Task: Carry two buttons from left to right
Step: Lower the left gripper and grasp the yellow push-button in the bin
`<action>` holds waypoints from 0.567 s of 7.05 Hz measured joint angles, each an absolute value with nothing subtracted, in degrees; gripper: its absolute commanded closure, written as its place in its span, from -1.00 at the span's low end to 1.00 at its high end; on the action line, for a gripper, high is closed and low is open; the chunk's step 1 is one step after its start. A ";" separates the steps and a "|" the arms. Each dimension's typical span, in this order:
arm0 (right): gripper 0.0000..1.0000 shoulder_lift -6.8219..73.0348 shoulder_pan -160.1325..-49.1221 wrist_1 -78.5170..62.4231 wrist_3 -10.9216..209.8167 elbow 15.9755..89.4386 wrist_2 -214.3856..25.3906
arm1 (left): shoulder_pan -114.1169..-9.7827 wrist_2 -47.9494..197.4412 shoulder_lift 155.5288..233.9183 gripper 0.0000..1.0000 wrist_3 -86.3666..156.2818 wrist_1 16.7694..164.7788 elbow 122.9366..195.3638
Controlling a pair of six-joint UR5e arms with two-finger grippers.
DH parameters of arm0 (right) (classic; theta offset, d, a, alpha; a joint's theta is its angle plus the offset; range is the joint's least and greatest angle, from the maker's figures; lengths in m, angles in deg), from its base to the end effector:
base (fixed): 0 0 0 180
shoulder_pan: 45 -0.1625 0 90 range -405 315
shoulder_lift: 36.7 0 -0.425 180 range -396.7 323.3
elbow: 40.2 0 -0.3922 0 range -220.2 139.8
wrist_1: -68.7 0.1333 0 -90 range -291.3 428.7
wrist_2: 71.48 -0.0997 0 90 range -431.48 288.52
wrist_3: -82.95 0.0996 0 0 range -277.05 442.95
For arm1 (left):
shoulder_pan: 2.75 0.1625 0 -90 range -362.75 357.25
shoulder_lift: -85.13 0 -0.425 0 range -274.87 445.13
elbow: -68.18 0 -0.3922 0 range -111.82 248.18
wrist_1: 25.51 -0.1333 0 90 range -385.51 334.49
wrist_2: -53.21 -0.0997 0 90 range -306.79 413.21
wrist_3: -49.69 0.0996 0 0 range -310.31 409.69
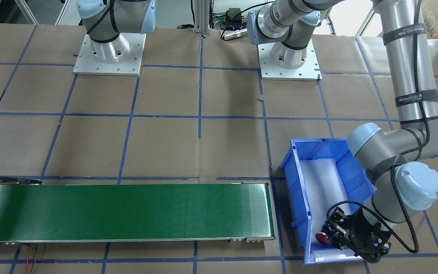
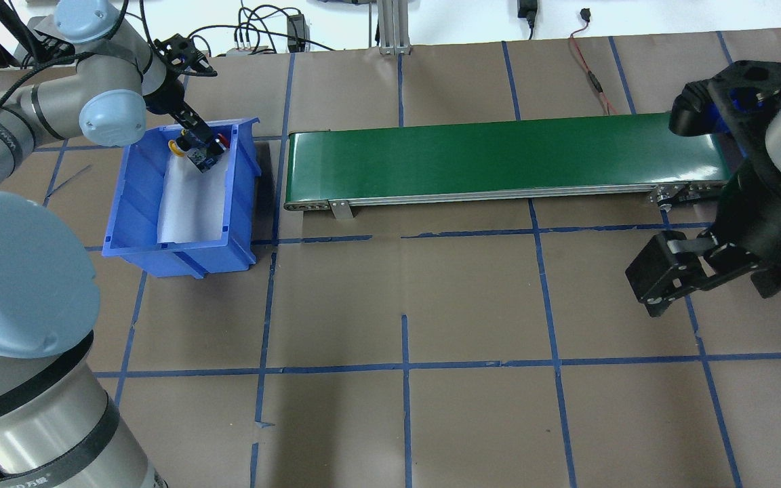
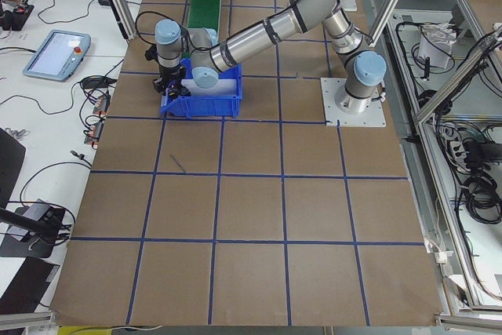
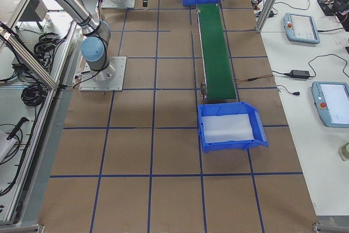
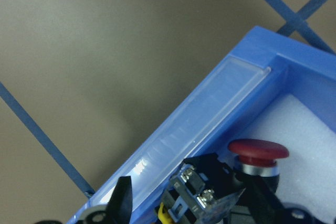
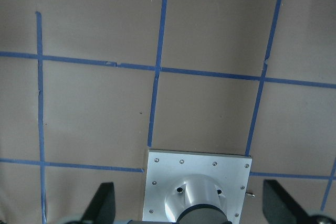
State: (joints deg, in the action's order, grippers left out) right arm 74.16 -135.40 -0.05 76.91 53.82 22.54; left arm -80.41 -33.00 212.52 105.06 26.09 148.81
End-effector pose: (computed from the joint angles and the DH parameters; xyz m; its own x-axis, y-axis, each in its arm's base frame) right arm 0.1285 -0.3149 0.5665 -0.9912 -0.1172 0.0614 -0.1119 0.9902 0.0838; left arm 0.0173 -0.7335 0.2361 -0.7284 0.6761 -0.1113 0.6847 0.7120 -0.1559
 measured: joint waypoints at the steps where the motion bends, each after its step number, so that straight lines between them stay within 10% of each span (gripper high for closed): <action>1: -1.00 74.04 -135.42 -2.42 76.92 54.00 22.13 | -80.44 -33.00 212.49 -0.30 105.06 26.11 148.79; 4: -1.00 73.92 -135.43 -4.47 76.96 54.07 21.22 | -80.55 -33.07 212.44 -0.04 105.00 26.17 148.67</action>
State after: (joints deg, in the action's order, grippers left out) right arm 73.92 -135.43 -4.47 76.96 54.07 21.22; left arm -80.55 -33.07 212.44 105.00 26.17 148.67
